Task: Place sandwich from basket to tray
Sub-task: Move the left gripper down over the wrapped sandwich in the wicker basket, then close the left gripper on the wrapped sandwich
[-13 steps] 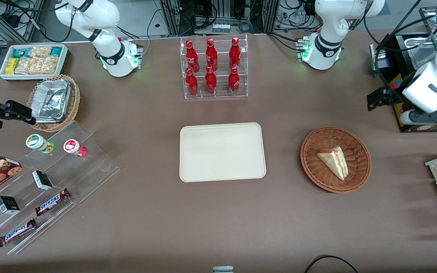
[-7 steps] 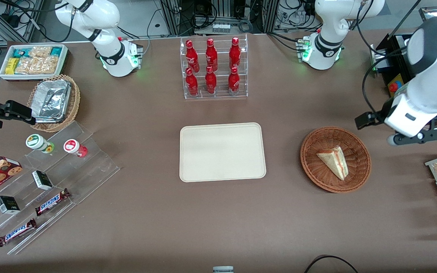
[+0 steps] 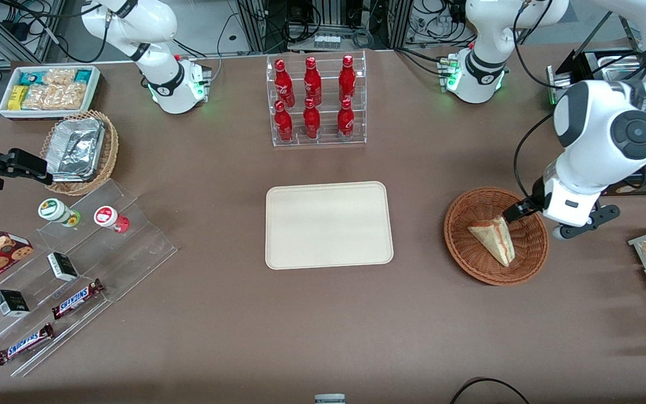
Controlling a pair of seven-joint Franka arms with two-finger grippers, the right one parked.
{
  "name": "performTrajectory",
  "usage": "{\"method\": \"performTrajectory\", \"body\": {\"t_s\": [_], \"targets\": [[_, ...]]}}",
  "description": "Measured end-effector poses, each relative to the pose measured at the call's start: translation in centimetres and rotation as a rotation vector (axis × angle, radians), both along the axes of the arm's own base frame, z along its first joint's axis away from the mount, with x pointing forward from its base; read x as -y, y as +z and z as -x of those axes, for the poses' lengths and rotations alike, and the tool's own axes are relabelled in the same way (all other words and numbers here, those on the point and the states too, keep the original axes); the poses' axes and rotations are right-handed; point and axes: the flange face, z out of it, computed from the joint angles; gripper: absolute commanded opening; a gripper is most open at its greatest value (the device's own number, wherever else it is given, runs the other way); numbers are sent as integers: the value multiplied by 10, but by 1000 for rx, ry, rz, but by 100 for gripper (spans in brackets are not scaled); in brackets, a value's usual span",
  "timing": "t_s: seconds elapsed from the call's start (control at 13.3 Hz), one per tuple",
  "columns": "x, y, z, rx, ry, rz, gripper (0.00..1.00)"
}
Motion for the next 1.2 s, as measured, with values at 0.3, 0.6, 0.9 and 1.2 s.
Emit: {"method": "performTrajectory", "body": {"t_s": [0.3,0.6,0.9,1.2], "targets": [[0,-32,2,-2,43,1,100],[-2,-74,17,24,46,8,100],[-2,-98,19,33,46,11,100],[-1,-123,14,39,45,14,100]]}}
